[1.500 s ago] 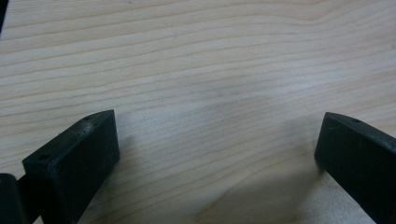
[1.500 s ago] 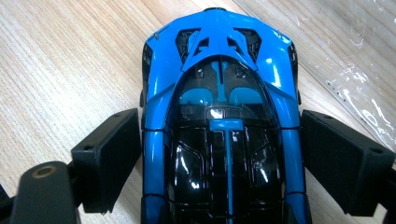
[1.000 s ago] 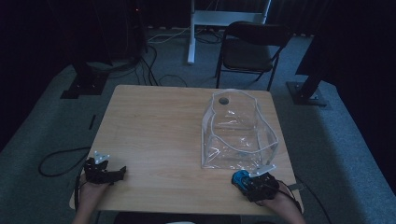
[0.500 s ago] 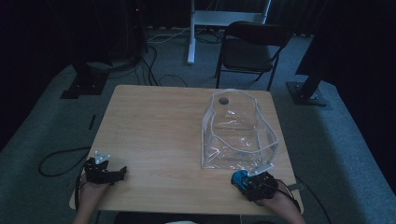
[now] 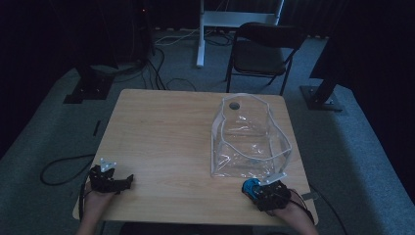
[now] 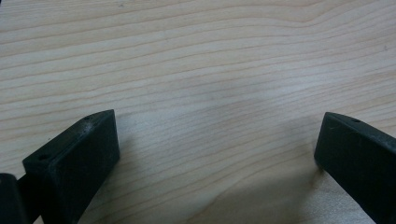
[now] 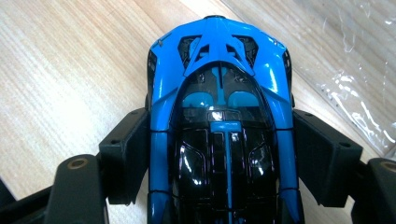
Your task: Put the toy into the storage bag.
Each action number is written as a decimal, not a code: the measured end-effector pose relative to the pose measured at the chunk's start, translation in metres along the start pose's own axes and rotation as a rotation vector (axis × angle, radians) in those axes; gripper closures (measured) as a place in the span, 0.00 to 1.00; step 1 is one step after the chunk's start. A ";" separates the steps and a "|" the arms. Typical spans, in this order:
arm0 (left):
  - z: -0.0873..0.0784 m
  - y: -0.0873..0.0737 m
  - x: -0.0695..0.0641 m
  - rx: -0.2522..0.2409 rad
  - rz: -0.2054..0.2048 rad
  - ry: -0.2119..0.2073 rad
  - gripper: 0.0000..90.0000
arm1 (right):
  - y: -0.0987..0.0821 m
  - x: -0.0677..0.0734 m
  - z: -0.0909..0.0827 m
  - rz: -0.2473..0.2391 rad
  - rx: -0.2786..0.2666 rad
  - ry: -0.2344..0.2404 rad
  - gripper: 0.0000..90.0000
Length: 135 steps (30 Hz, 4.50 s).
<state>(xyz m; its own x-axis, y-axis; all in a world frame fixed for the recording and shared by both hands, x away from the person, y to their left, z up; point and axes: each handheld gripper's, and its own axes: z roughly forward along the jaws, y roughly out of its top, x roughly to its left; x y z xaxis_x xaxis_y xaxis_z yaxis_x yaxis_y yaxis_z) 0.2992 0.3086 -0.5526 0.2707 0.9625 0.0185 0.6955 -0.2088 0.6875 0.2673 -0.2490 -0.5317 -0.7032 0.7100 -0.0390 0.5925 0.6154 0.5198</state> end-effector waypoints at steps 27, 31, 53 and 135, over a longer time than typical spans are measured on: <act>0.000 0.000 -0.001 -0.001 0.003 -0.003 0.01 | -0.006 0.000 -0.004 0.019 -0.074 0.046 0.29; 0.000 0.000 -0.001 -0.001 0.003 -0.003 0.01 | -0.006 -0.002 -0.011 0.036 -0.118 0.048 0.29; 0.000 0.000 -0.001 -0.001 0.003 -0.003 0.01 | 0.005 -0.001 -0.065 0.019 -0.331 0.123 0.29; 0.001 0.001 0.000 -0.002 0.005 -0.005 0.01 | 0.149 -0.070 -0.153 -0.198 -0.463 0.076 0.30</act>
<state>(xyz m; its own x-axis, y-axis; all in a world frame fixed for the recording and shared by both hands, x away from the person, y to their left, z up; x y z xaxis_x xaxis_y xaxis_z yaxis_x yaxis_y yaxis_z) 0.3006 0.3081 -0.5526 0.2779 0.9604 0.0182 0.6929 -0.2135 0.6887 0.3450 -0.2588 -0.3211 -0.8210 0.5577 -0.1219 0.2208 0.5072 0.8331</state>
